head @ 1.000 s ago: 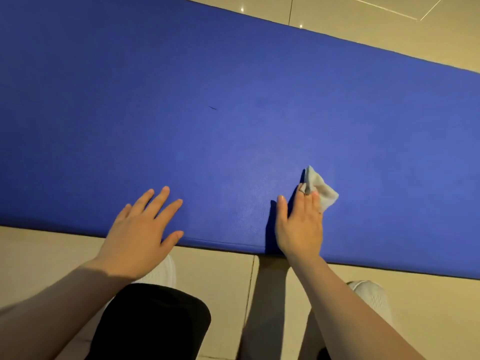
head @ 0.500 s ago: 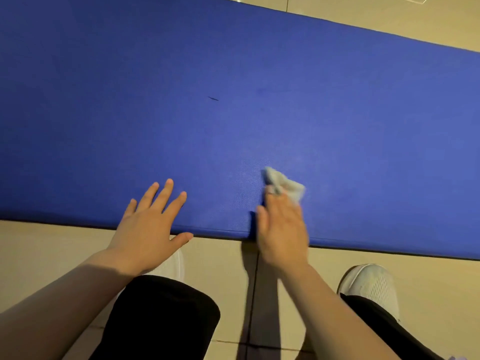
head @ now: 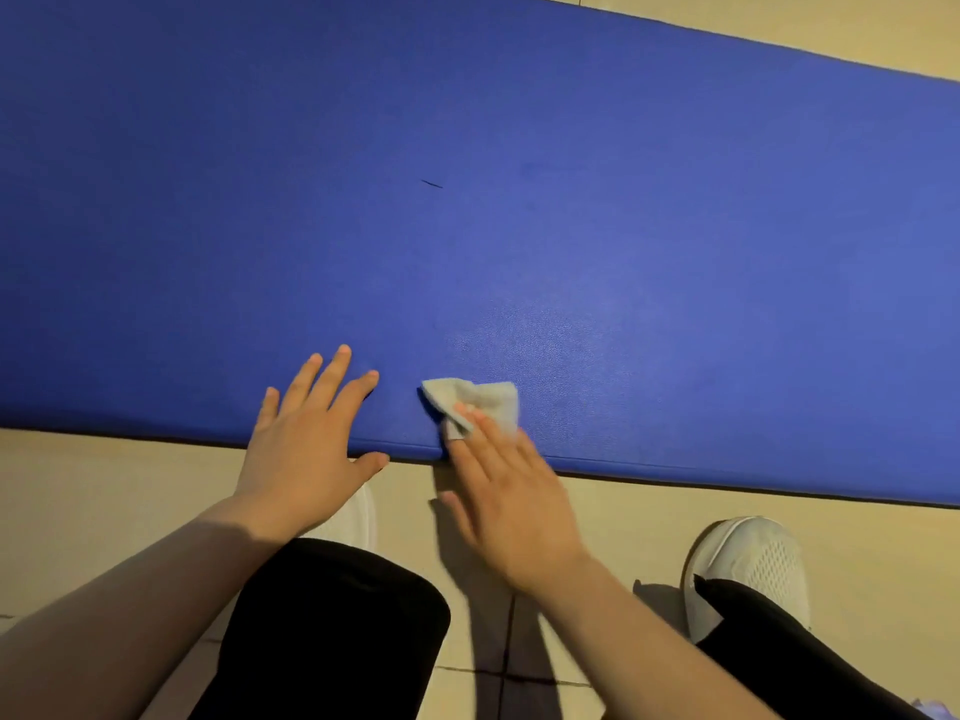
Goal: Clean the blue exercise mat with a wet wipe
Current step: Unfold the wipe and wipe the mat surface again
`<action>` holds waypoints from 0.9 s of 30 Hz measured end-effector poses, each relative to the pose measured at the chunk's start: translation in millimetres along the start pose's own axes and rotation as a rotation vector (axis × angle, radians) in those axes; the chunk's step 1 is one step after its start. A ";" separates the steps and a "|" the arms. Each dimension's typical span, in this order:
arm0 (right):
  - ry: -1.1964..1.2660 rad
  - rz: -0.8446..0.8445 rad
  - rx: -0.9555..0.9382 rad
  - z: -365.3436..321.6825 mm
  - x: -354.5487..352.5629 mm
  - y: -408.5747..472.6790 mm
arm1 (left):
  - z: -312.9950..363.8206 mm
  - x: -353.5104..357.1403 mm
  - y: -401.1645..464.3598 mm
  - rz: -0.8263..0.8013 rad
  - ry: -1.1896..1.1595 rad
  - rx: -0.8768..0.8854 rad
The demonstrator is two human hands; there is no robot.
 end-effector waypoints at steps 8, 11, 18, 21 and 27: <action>-0.239 -0.098 0.170 98.9 -15.6 -20.3 | -11.3 -5.9 -6.1 0.101 -0.325 -0.048; -0.381 -0.099 -0.013 97.5 -20.8 -11.0 | -22.7 -18.9 -6.7 0.204 -0.384 -0.108; -0.331 0.024 -0.118 96.8 -82.4 -14.9 | -60.8 -30.9 -29.6 0.249 -0.010 -0.002; -0.281 0.078 -0.034 97.8 -117.5 -17.3 | -49.5 -56.2 -28.4 0.362 0.038 0.077; -0.205 0.226 0.193 134.1 -168.9 -50.2 | 22.7 -122.9 -35.8 0.903 0.075 0.350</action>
Point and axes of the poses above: each hand's wrist, its own y-axis towards the middle knuckle, its own x-axis out of the palm, z = x × y, the point moved 6 cm from there along y, towards the middle knuckle, and after that the axes turned 3 degrees about -y, right-handed, at the moved point
